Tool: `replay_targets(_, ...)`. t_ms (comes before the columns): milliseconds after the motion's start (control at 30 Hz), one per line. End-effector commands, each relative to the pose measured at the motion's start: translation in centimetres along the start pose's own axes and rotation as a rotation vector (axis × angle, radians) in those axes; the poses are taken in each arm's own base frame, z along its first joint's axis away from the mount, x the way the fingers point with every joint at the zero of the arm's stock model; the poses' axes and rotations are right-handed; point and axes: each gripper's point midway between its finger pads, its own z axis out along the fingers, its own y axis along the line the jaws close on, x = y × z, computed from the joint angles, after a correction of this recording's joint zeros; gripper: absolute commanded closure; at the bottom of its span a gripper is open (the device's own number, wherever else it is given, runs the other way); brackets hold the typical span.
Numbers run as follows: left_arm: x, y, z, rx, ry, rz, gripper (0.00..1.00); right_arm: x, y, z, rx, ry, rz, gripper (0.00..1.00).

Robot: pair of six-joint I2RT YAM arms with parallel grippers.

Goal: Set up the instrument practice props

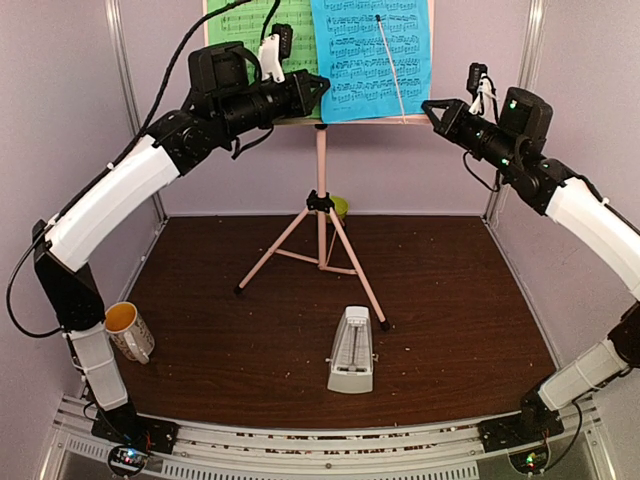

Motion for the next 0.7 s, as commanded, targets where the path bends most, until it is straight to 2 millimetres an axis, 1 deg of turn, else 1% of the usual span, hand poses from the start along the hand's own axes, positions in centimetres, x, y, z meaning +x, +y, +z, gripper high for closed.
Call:
replay_targets(0, -1.1, -0.1, 0.4, 0.002, -0.033, 0.039, 1.00, -2.6, 0.6, -1.4, -0.005, -0.085, -0.025, 1.00)
replay_targets(167, -1.3, -0.4, 0.7, 0.021, -0.030, 0.065, 1.00, -3.2, 0.6, -1.6, -0.008, -0.096, -0.030, 1.00)
replay_targets(233, -1.0, -0.3, 0.9, 0.018, -0.015, 0.081, 1.00, -3.2, 0.6, -1.6, -0.008, -0.096, -0.033, 0.99)
replay_targets(300, -0.8, -0.1, 1.0, 0.012, -0.001, 0.094, 1.00, -3.5, 0.6, -1.8, -0.007, -0.103, -0.038, 0.91)
replay_targets(367, -0.6, 0.2, 0.8, 0.004, 0.011, 0.101, 1.00, -3.9, 0.6, -2.0, 0.002, -0.117, -0.048, 0.77)
replay_targets(400, -0.5, 0.4, 0.8, -0.002, 0.015, 0.104, 1.00, -4.2, 0.6, -2.0, 0.007, -0.124, -0.052, 0.72)
replay_targets(533, -0.9, 0.2, 0.6, 0.009, 0.008, 0.111, 1.00, -5.3, 0.9, -1.5, 0.009, -0.134, -0.059, 0.59)
replay_targets(600, -1.0, 0.2, 0.5, 0.008, 0.006, 0.114, 1.00, -5.5, 1.1, -1.1, -0.002, -0.132, -0.055, 0.52)
replay_targets(667, -1.1, 0.2, 0.5, 0.011, 0.005, 0.117, 1.00, -5.5, 1.3, -0.7, -0.015, -0.130, -0.052, 0.50)
